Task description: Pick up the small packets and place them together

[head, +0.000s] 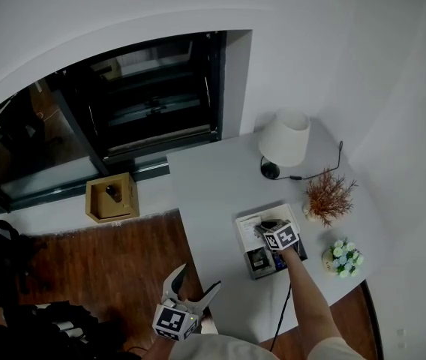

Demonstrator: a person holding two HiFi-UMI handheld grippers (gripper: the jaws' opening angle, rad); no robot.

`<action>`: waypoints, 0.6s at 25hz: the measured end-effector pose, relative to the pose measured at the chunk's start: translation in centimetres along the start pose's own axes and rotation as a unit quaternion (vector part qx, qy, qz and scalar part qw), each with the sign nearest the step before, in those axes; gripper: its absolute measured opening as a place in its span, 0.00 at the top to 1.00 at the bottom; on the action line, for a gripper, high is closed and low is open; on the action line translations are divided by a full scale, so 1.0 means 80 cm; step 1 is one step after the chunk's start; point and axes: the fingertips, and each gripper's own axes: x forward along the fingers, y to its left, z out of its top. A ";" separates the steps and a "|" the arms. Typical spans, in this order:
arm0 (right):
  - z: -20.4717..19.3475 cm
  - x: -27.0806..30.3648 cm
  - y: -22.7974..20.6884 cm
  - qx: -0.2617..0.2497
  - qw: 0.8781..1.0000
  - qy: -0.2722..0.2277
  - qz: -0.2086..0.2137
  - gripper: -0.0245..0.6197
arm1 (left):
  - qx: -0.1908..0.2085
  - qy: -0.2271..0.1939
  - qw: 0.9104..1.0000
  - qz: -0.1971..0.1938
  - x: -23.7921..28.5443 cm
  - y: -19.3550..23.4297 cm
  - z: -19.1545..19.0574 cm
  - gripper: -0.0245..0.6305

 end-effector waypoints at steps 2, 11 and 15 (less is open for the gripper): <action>0.011 -0.003 0.002 -0.026 0.999 -0.016 -0.014 0.75 | -0.001 -0.002 1.000 0.001 0.000 0.002 0.001 0.38; 0.085 -0.115 0.045 -0.046 0.975 -0.210 -0.055 0.44 | -0.005 -0.027 1.000 -0.006 0.010 0.004 0.015 0.38; 0.107 -0.212 0.096 -0.019 0.942 -0.332 -0.043 0.37 | 0.000 -0.045 0.999 -0.018 0.016 -0.003 0.031 0.38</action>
